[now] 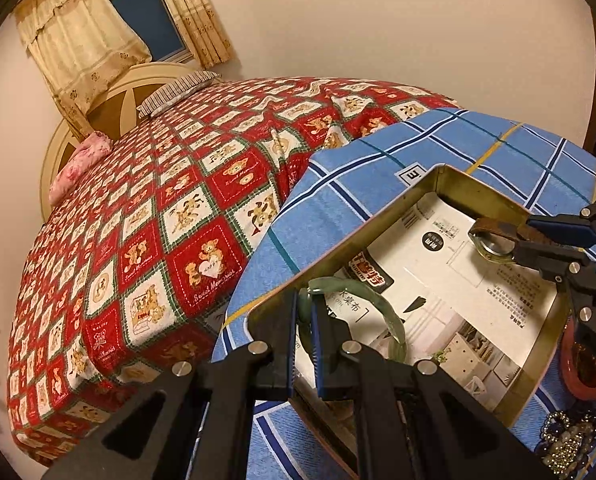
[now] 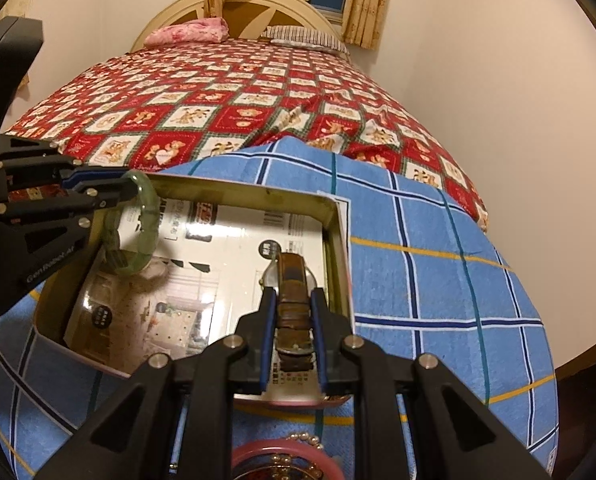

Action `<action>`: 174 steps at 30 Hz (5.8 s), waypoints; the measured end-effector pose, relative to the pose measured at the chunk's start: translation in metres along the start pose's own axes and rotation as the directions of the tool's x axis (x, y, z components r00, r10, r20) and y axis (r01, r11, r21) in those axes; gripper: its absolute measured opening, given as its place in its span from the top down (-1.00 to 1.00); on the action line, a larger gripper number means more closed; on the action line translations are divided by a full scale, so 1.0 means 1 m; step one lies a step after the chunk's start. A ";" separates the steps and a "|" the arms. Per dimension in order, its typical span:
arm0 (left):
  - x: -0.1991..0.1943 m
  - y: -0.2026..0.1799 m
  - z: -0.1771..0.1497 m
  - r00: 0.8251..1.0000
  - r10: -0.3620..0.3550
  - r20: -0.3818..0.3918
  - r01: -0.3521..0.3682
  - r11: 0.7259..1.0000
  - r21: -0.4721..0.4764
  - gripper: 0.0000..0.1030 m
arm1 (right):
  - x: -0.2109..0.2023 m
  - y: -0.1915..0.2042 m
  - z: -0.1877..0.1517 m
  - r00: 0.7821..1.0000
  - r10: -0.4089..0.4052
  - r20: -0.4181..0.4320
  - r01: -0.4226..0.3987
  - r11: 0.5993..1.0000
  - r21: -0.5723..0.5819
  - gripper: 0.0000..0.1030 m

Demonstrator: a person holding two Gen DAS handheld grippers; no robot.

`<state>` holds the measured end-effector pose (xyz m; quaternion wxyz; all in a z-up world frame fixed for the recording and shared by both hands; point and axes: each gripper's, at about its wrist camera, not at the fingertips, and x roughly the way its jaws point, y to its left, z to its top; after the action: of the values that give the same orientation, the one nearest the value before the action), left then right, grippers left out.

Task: Organize jewelry
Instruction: 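Carry the jade bangle and the watch over the pink tin with both grippers, then open both grippers to drop the bangle and watch into the tin, then withdraw both grippers from the tin toward the remaining jewelry, then grasp the dark bead bracelet with the left gripper, then grasp the pink bangle with the right gripper while the left holds the bead bracelet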

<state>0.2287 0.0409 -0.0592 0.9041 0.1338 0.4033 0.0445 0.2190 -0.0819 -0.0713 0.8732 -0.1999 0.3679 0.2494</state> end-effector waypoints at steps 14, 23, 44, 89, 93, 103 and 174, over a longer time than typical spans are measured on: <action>0.011 0.004 -0.005 0.999 0.012 -0.047 -0.012 1.000 -0.009 0.85 | 0.006 -0.010 -0.005 0.999 -0.033 -0.023 0.033 0.999 0.015 0.62; 0.000 0.004 -0.004 0.999 0.010 -0.034 -0.010 1.000 -0.015 0.75 | -0.007 -0.011 -0.005 0.999 -0.042 0.017 0.042 0.999 0.022 0.54; -0.032 -0.005 -0.008 0.998 0.045 0.038 -0.045 0.999 -0.002 -0.35 | -0.034 -0.007 -0.018 0.996 -0.065 0.068 0.061 0.996 0.065 -0.01; -0.118 -0.092 -0.105 0.989 -0.115 0.096 0.115 0.993 0.004 -0.34 | -0.100 -0.028 -0.162 0.977 -0.210 -0.046 0.214 0.926 0.311 -0.33; -0.112 -0.096 -0.105 0.986 -0.144 0.083 0.144 0.990 0.002 -0.34 | -0.102 -0.027 -0.163 0.976 -0.216 -0.037 0.217 0.926 0.309 -0.36; -0.086 -0.121 -0.106 0.974 -0.228 0.001 0.228 0.973 0.031 0.25 | -0.102 -0.027 -0.167 0.975 -0.219 -0.042 0.221 0.926 0.307 -0.37; -0.130 -0.053 -0.073 0.966 -0.112 0.231 0.126 0.991 -0.046 0.84 | -0.091 -0.011 -0.082 0.994 -0.063 0.088 0.033 0.948 0.316 0.74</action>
<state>0.0861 -0.0198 -0.0269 0.9491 0.0863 0.3026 -0.0133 0.1254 -0.1609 -0.0553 0.9165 -0.0551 0.3552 0.1758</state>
